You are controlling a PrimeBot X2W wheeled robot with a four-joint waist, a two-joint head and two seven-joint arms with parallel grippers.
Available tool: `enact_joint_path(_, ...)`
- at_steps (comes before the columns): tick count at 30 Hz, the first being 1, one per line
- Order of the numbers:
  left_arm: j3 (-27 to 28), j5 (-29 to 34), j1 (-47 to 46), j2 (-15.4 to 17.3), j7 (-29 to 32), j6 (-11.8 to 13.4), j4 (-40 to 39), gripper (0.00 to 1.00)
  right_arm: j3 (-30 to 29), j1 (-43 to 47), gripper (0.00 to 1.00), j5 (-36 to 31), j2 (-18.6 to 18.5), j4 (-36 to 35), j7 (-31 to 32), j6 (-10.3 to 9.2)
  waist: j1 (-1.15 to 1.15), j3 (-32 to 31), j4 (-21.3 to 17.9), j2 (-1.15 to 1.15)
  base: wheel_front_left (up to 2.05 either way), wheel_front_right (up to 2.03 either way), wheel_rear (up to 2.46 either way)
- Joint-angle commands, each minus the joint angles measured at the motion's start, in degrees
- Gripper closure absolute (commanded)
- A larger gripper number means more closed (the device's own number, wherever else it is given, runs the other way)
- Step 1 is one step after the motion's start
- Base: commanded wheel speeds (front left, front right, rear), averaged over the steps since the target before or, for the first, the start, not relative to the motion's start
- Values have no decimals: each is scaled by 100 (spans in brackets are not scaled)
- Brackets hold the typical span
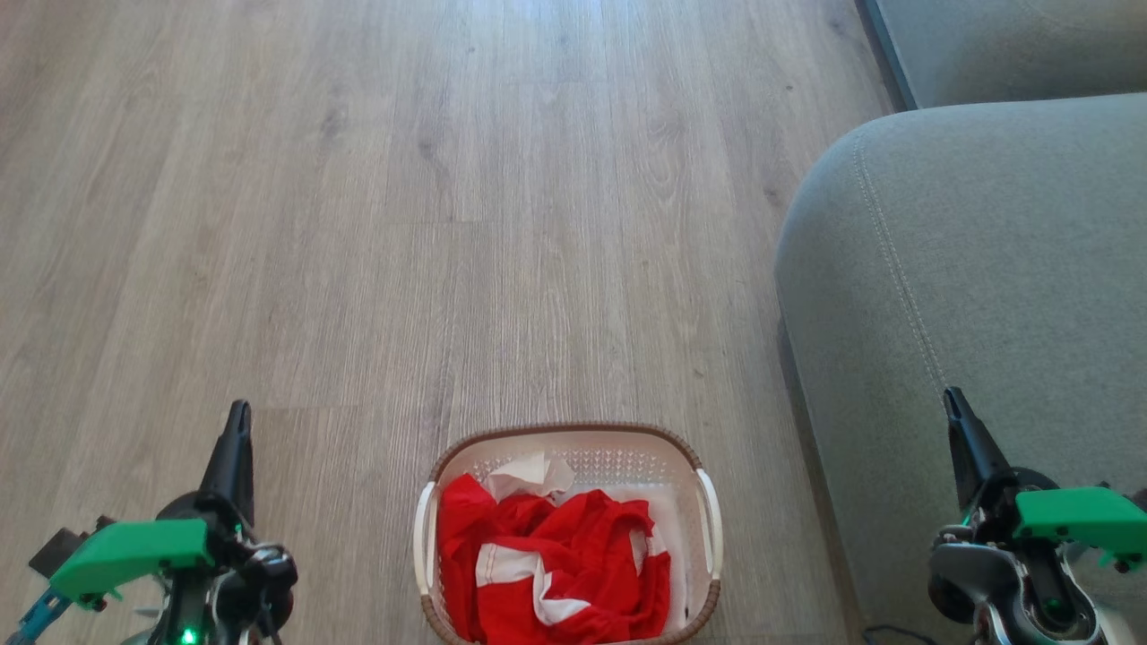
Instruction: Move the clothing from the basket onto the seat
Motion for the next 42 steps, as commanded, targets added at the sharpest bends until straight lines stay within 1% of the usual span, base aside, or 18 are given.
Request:
enact_joint_path(1,207,25,-291,38,43,-39,-156,100,100,-294,100,34,-12,-217,34,-1,0,0,0,0,0,0,0)
enact_joint_path(40,207,25,-291,38,43,-39,-156,100,100,-294,100,34,-12,-217,34,-1,0,0,0,0,0,0,0)
enact_joint_path(41,0,0,0,0,-1,0,-1,0,1,0,0,0,0,-1,-1,0,0,0,0,0,0,0,0)
enact_joint_path(42,-8,1,6,-1,-8,3,30,0,10,7,0,-2,1,42,-5,1,0,0,0,0,0,0,0)
